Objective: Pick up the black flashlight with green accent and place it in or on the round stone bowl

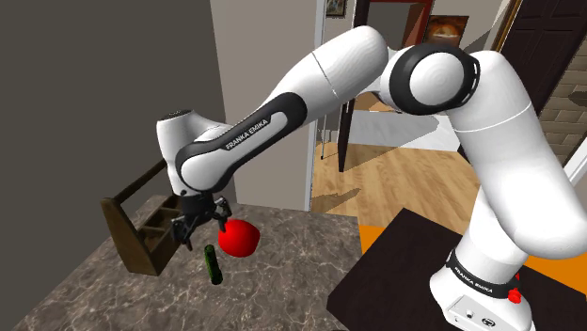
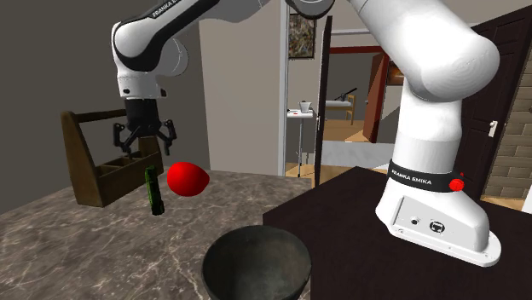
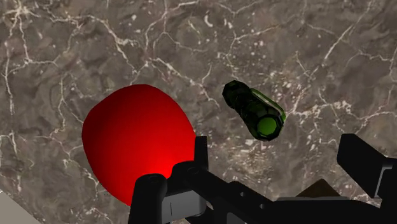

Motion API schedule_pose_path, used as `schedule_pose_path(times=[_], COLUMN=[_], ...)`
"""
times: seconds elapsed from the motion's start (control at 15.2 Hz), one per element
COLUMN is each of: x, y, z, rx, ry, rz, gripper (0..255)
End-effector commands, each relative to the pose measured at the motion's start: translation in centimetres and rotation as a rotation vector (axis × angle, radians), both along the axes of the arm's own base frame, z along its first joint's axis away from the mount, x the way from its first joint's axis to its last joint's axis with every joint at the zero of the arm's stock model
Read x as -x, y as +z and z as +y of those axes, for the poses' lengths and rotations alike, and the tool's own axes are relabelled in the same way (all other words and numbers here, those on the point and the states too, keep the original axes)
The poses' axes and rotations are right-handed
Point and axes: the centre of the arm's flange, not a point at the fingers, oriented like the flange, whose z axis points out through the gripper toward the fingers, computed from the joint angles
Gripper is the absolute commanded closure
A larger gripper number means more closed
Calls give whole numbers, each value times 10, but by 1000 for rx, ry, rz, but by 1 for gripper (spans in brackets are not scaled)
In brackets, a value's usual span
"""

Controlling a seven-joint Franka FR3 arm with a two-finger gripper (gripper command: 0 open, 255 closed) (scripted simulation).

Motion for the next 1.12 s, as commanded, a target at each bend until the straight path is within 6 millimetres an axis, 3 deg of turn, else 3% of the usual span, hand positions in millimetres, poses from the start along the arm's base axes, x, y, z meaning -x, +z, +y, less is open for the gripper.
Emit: schedule_pose_path(times=[0.0, 0.33, 0.79, 0.86, 1.06], x=[-1, 2, 2, 2, 2], y=[-11, -35, -35, -35, -35], z=[3, 4, 4, 4, 4], rx=[0, 0, 0, 0, 0], ry=[0, 0, 0, 0, 0], rz=[0, 0, 0, 0, 0], gripper=[0, 0, 0, 255, 255])
